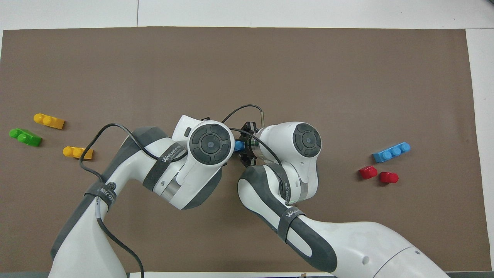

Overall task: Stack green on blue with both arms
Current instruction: 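Press the green brick down onto the blue brick with the left gripper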

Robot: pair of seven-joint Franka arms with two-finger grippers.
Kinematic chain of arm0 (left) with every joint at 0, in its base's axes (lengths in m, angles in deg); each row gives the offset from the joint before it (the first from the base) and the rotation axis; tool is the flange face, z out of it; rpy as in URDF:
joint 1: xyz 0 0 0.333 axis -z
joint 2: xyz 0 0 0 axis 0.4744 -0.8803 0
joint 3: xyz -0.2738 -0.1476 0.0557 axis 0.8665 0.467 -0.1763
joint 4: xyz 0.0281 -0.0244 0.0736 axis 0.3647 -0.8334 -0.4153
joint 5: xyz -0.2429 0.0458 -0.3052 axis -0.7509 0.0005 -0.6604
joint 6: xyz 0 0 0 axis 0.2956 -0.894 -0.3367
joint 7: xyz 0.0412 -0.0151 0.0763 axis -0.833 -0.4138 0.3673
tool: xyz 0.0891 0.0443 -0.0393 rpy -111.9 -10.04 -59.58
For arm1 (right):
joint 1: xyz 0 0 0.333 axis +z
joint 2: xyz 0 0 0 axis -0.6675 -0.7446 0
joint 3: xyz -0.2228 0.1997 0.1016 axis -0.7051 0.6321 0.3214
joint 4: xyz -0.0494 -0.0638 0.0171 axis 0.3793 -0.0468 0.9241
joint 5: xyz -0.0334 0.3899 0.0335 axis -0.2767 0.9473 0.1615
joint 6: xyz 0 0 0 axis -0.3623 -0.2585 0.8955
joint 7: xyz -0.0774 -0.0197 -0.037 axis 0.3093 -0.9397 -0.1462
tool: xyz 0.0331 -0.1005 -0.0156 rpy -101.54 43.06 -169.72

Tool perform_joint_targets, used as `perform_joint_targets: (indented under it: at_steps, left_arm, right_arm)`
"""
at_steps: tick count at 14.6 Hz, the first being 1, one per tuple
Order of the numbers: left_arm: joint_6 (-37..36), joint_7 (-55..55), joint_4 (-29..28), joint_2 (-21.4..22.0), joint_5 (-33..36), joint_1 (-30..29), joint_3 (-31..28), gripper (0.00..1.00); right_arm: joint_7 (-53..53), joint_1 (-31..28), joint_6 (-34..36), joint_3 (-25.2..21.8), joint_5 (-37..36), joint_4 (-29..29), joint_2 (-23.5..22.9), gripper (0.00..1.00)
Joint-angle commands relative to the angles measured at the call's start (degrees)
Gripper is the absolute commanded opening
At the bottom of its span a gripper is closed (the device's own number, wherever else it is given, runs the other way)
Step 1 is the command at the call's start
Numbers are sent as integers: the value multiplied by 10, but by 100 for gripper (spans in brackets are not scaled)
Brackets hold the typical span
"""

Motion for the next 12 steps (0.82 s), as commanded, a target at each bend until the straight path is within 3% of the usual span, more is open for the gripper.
perform_joint_targets:
  at_steps: [1,12]
  left_arm:
    - [22,14,-35,3,16,18,-5,0]
    - [30,15,-38,-5,30,20,-5,0]
  right_arm:
    - [-15,-4,-23,-5,12,26,-3,0]
    - [-14,-6,-23,-5,12,26,-3,0]
